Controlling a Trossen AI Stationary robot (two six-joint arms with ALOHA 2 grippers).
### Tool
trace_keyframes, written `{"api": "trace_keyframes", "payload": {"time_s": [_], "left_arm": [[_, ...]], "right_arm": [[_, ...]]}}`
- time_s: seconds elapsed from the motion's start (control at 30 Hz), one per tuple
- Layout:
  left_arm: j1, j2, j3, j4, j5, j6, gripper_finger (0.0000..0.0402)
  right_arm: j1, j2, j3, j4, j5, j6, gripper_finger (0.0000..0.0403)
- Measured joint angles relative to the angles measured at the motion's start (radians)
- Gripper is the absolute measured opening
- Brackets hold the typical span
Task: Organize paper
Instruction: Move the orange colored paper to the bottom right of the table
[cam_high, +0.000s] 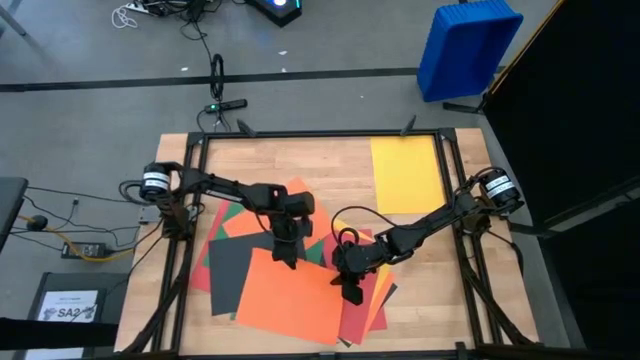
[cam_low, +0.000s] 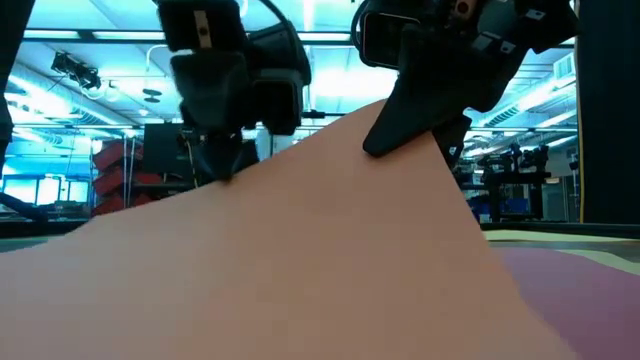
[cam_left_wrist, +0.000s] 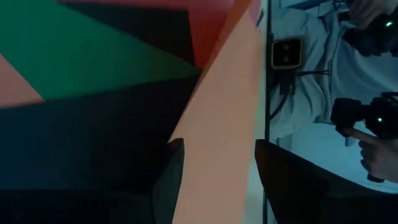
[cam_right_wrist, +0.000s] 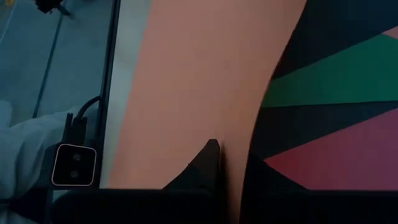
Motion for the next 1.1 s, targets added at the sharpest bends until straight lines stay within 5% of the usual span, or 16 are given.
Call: {"api": "trace_keyframes", "payload": {"time_s": [0.27,1.1], "left_arm": [[0.045,-0.001,0.116,-0.114,-0.019,0.101,0.0184],[-0.062,0.133,0.117,-0.15,0.065,0.099,0.0172]], "right_arm": [[0.0,0.0,0.0,0.0,-0.001,0.009,0.0],[-0.008,0.0,0.0,-0.003,0.002,0.011,0.0]]}}
